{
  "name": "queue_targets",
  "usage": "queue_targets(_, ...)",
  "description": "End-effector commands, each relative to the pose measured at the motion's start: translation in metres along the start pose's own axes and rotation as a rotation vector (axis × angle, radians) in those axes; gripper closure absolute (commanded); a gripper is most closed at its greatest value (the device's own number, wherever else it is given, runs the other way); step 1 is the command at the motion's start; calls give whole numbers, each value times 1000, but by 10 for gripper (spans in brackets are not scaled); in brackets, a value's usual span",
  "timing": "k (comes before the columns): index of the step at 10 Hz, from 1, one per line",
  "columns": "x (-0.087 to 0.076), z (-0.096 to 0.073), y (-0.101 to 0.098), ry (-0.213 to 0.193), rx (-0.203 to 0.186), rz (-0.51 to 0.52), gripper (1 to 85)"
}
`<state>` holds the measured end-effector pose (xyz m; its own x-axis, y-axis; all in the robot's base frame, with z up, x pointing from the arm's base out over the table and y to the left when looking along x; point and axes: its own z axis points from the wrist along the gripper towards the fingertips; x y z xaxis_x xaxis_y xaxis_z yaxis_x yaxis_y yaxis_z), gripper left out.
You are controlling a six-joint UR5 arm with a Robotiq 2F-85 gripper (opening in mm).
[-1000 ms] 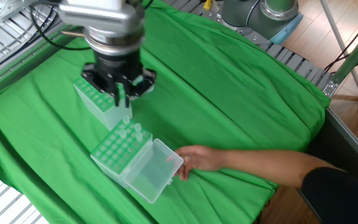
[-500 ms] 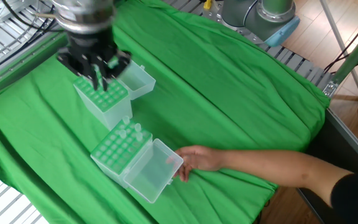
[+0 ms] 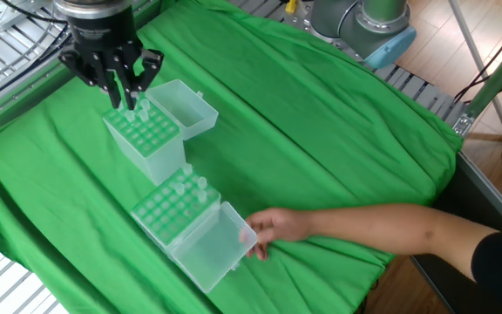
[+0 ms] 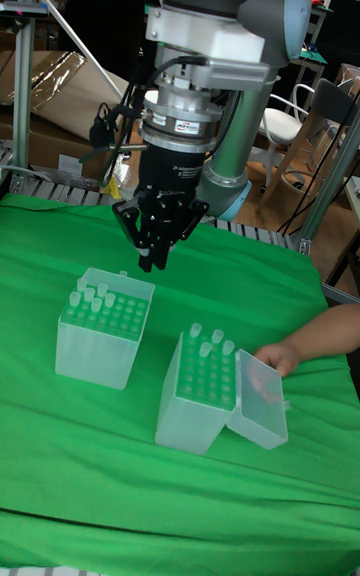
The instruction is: Insert a large pipette tip into the holder for large pipette tips
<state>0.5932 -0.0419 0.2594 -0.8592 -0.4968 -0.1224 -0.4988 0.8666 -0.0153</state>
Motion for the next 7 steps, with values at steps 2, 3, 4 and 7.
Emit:
queue_targets(2, 6, -2, -5, 9, 5, 235, 583)
queue_targets(3, 9, -2, -8, 19, 19, 224, 600)
queue_targets(4, 7, -3, -14, 11, 12, 184, 600)
queue_targets(7, 12, -10, -40, -2, -2, 117, 583)
